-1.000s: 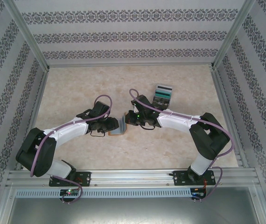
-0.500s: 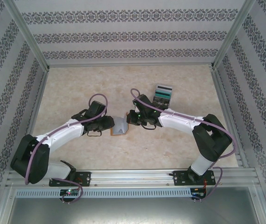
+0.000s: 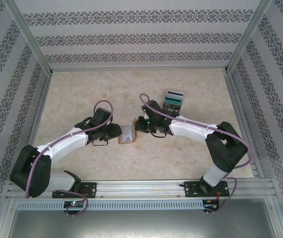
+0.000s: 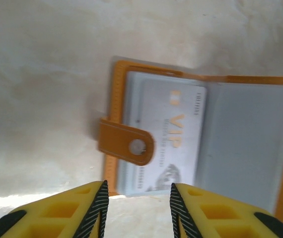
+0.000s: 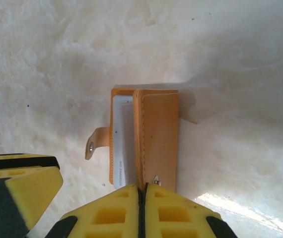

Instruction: Take the credit cards out of the card holder

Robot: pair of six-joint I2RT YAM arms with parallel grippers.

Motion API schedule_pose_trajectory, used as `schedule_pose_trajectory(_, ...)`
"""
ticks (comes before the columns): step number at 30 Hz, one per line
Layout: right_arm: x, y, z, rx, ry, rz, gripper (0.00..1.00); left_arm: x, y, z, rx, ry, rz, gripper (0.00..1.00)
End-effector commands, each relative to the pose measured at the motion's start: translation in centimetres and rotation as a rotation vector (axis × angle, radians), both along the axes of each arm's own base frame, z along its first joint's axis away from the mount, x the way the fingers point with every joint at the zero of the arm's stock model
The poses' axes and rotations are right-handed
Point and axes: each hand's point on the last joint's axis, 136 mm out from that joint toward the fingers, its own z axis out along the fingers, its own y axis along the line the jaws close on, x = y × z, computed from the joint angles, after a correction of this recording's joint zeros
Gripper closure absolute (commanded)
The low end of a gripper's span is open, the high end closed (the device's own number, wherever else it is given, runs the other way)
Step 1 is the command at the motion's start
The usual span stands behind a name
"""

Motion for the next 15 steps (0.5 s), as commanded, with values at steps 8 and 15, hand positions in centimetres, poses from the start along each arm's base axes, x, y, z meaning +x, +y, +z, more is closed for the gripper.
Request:
schedule_pose_trajectory(8, 0.7, -1.5, -1.1, 0.033, 0.011, -0.042, 1.0, 1.2, -3.3, 0.3, -0.075, -0.013, -0.081, 0.63)
schedule_pose_trajectory(15, 0.8, -2.7, -0.5, -0.003, -0.01, -0.035, 0.63, 1.2, -2.6, -0.9, -0.015, 0.012, -0.073, 0.65)
